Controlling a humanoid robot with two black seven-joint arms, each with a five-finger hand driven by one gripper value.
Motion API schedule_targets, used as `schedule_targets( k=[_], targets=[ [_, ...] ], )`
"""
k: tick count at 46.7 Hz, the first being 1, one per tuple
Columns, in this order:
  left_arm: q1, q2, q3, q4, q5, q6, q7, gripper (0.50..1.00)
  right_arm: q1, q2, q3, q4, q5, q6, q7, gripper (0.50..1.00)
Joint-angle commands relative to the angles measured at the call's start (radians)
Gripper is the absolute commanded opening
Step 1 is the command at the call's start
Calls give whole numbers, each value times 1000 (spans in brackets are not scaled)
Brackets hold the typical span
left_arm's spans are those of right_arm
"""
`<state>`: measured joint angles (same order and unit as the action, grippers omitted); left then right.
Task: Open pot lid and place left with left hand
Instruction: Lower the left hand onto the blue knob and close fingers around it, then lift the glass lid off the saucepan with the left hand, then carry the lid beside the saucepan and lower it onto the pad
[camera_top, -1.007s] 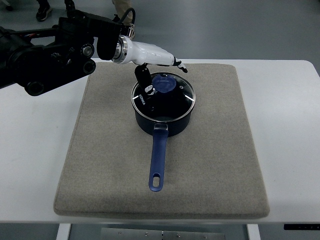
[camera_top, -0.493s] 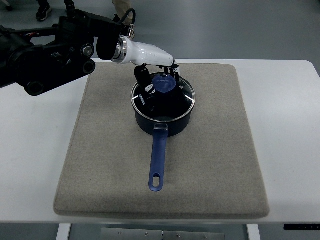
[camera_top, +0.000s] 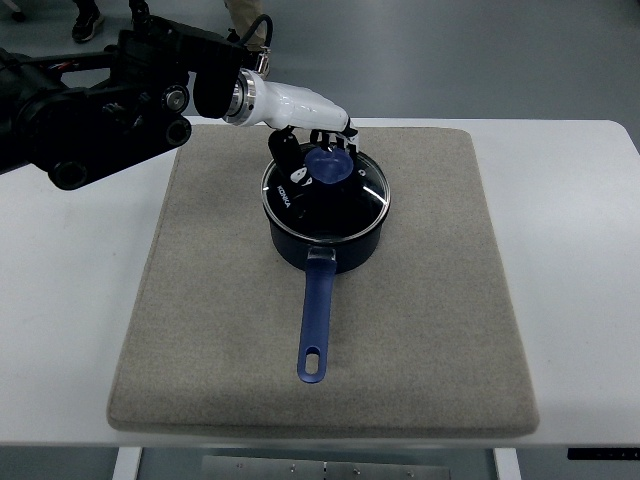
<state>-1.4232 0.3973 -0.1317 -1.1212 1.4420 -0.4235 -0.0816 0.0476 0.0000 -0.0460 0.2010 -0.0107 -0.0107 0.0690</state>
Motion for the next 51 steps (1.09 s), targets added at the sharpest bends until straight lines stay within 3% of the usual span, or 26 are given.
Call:
schedule_targets(
  k=[1,12,29,51],
  targets=[
    [0,0,1,0,0,0,0,611,0,0,0,0,0,0,0,917],
    [-3,2,1,0,0,0,0,501,0,0,0,0,0,0,0,917],
    [-31,55,-16,-5,-29,2,0,500,0,0,0,0,0,0,0,917],
    [-48,233,-20,-12,-104,-41,-3,500,0,0,0,0,0,0,0,917]
  ],
)
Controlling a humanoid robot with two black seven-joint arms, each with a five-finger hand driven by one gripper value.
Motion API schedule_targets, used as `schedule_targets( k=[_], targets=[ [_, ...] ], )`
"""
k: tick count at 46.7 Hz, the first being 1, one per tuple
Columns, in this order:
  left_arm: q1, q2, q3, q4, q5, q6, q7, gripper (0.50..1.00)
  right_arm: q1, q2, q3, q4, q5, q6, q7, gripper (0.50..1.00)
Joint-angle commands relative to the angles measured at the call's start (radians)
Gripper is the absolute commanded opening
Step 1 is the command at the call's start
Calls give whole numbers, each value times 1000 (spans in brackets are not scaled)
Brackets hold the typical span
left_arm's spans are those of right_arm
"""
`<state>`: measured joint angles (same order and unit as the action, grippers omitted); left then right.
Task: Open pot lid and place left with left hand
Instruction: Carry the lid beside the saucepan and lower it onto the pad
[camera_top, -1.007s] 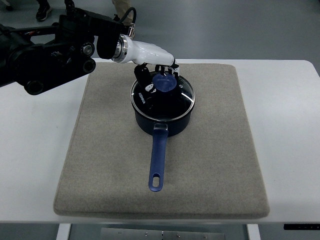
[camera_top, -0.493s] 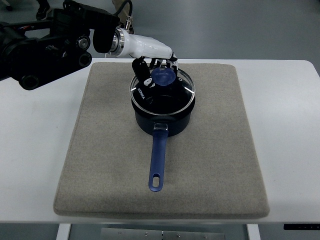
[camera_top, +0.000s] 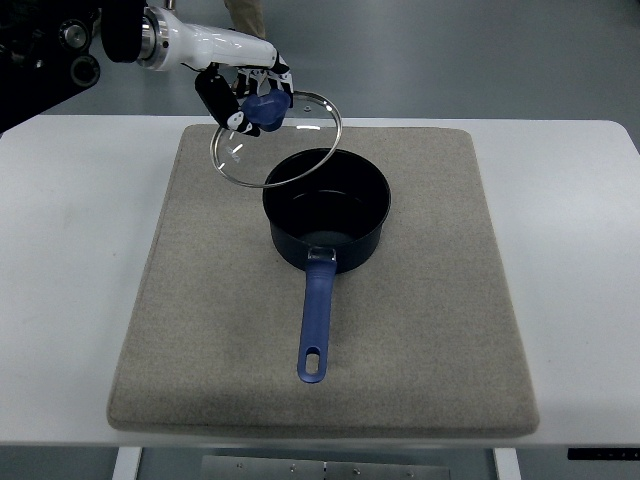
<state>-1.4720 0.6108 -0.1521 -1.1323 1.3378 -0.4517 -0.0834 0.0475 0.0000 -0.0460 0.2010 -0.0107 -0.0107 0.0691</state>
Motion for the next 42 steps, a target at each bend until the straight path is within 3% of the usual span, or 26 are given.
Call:
schedule_targets(
  k=[1,20,32,42],
  targets=[
    [1,26,0,-3,0,-19,-1,500,0,0,0,0,0,0,0,917],
    [39,184,17,-61,6,-36,-9,500,0,0,0,0,0,0,0,917],
    [136,190,19,-52,24,-18,-7,500,0,0,0,0,0,0,0,917],
    [183,175,20,-38,50,42,-7,500,0,0,-2,0,0,0,0,917]
  ],
)
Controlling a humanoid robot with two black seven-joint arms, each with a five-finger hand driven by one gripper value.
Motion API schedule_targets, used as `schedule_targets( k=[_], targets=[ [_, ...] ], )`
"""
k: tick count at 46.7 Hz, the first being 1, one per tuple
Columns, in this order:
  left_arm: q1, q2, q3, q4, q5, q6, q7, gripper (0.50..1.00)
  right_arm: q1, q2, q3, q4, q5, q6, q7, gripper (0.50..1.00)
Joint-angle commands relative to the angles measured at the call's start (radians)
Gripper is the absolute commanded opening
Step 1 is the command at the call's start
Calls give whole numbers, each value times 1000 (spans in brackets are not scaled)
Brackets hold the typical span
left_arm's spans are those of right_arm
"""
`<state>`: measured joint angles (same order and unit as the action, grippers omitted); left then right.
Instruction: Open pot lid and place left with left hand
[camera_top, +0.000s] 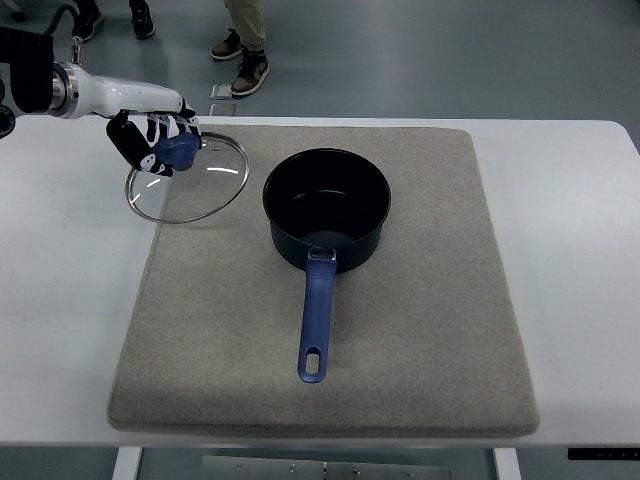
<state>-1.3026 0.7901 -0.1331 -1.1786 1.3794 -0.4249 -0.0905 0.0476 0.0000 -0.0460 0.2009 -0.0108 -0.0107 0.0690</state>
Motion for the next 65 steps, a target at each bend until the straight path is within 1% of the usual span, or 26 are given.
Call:
schedule_targets(
  k=[1,10,27,30,31,46,47,48,52,53,55,57,58,60,61,65],
  targets=[
    [17,-6,1,10,13,20,0,500,0,0,0,0,0,0,0,917],
    [62,-40,6,40,26,60,2,500,0,0,0,0,0,0,0,917],
    [82,-98,4,100,46,67,2,500,0,0,0,0,0,0,0,917],
    [83,-106,4,111,43,67,2,542,0,0,0,0,0,0,0,917],
    [82,-109,4,114,43,67,2,546,0,0,0,0,0,0,-1,917],
    [108,-172,6,166,47,66,3,551,0,0,0,0,0,0,0,917],
    [108,-175,6,171,47,66,3,559,0,0,0,0,0,0,0,917],
    [108,-178,6,175,47,66,3,589,0,0,0,0,0,0,0,917],
    [114,-187,6,181,46,69,2,739,0,0,0,0,0,0,0,917],
    [114,-187,6,185,46,72,2,765,0,0,0,0,0,0,0,917],
    [114,-187,6,186,46,78,2,799,0,0,0,0,0,0,0,917],
    [114,-187,4,188,38,83,3,872,0,0,0,0,0,0,0,917],
    [114,-187,4,188,33,84,3,895,0,0,-2,0,0,0,0,917],
    [114,-187,4,188,29,89,3,964,0,0,0,0,0,0,0,917],
    [114,-187,1,188,26,89,3,985,0,0,0,0,0,0,0,917],
    [114,-186,-3,188,20,81,3,992,0,0,0,0,0,0,0,917]
  ],
)
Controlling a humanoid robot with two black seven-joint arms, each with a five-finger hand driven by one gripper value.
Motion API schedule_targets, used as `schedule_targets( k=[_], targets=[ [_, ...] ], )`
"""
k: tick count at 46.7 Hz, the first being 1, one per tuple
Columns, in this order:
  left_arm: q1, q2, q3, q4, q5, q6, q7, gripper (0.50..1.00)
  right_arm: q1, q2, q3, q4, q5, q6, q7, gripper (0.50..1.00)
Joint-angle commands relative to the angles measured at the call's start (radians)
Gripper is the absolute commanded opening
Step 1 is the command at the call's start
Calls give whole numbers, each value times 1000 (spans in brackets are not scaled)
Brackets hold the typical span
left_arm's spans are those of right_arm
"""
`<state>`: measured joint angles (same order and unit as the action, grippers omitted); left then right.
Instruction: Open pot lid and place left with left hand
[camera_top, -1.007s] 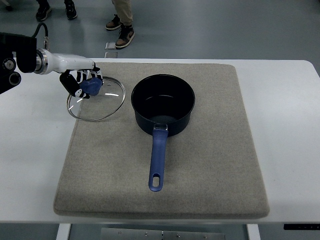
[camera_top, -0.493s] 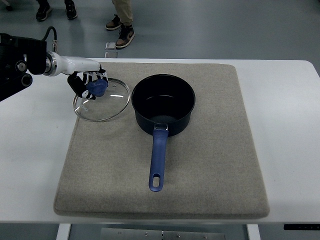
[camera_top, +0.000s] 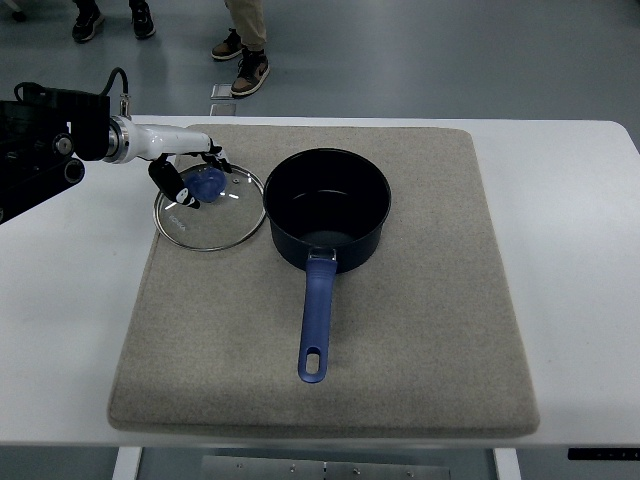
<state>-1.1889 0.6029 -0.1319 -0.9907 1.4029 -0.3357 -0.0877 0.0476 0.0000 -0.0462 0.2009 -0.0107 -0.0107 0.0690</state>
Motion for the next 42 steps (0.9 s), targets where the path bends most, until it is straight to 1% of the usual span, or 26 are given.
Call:
schedule_targets(
  k=[1,5,16,22,27,32,42],
  targets=[
    [0,3,-8,-2,-7,-11,-1,992,0,0,0,0,0,0,0,917],
    [-2,8,-11,-5,-59,-16,-1,996,0,0,0,0,0,0,0,917],
    [-12,17,-15,10,-369,-19,-1,996,0,0,0,0,0,0,0,917],
    [-11,14,-54,86,-540,-17,-1,996,0,0,0,0,0,0,0,917],
    [5,12,-116,147,-723,-19,-1,996,0,0,0,0,0,0,0,917],
    [17,1,-129,204,-909,-20,-1,996,0,0,0,0,0,0,0,917],
    [23,0,-133,216,-1096,-19,0,996,0,0,0,0,0,0,0,917]
  ],
)
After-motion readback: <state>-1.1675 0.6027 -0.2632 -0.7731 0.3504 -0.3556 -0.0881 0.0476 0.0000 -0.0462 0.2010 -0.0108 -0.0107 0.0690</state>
